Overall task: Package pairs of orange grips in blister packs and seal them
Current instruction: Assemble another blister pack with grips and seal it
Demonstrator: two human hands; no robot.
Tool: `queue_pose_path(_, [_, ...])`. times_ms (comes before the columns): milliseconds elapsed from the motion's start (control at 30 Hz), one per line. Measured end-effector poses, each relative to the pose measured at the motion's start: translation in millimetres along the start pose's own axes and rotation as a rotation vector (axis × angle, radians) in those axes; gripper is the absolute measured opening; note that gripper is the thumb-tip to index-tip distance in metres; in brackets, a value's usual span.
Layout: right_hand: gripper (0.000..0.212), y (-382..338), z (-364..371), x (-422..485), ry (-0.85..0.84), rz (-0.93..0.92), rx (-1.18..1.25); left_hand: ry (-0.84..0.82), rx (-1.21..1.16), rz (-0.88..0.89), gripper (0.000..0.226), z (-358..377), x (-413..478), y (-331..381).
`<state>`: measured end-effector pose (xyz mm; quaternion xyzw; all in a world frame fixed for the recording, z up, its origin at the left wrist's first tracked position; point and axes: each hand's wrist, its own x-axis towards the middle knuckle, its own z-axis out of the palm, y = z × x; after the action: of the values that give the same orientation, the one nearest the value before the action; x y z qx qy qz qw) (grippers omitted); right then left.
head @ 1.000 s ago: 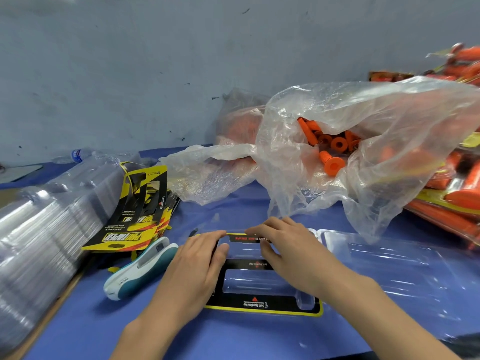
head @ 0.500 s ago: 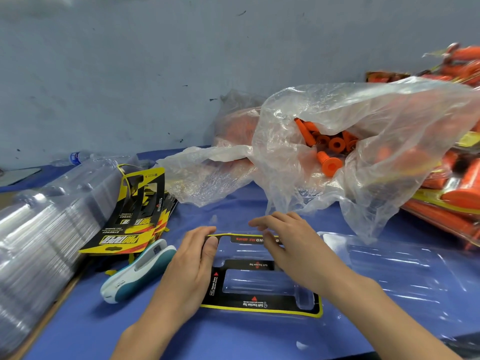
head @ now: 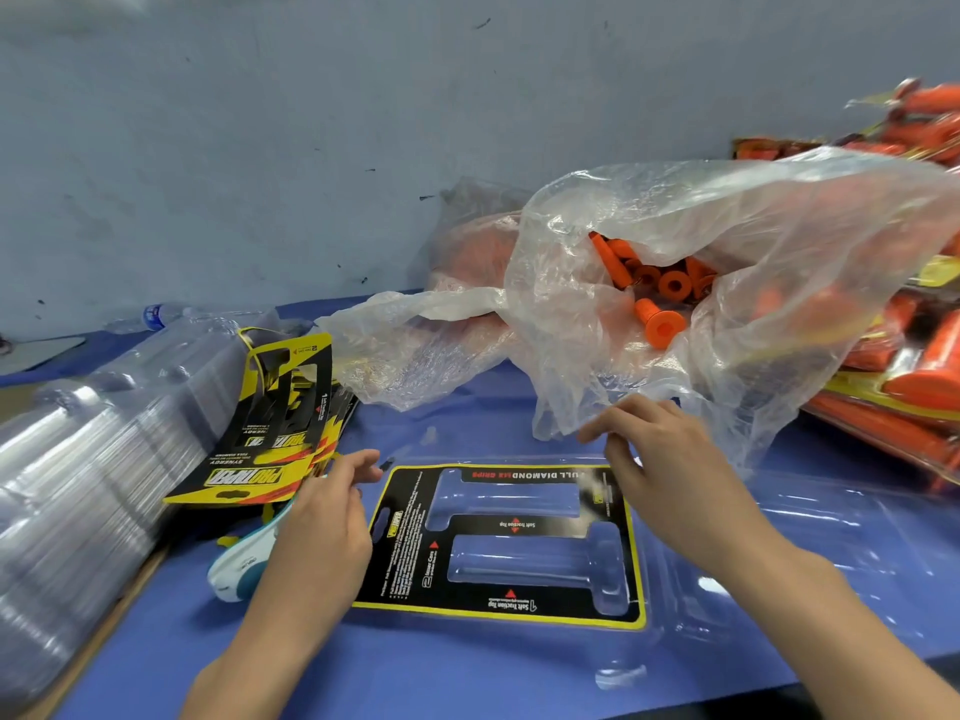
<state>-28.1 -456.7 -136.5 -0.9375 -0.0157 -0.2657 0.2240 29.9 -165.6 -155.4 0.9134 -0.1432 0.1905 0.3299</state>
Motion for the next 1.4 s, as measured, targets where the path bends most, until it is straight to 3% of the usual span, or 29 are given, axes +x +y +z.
queue_pose_path(300, [0.023,8.1,6.4,-4.6,-0.018,0.046,-0.065,-0.145,0.019,0.01,0.047,11.2,-4.9,8.6])
queue_pose_path(600, [0.024,5.5,8.1,-5.6,-0.024,0.083,-0.006,-0.11,0.042,-0.027,0.042,2.9,-2.8,11.2])
queue_pose_path(800, [0.025,7.0,2.3,-1.6,0.003,0.095,0.038,0.02,-0.095,-0.156,0.044,-23.3,0.7,2.1])
queue_pose_path(1300, [0.023,5.4,8.8,-3.4,-0.008,0.061,-0.019,-0.216,-0.149,-0.153,0.045,-28.7,-18.6,-2.4])
queue_pose_path(1400, [0.023,6.3,9.9,-2.8,0.0,0.055,-0.038,-0.191,-0.148,-0.134,0.047,-30.0,-18.3,-1.4])
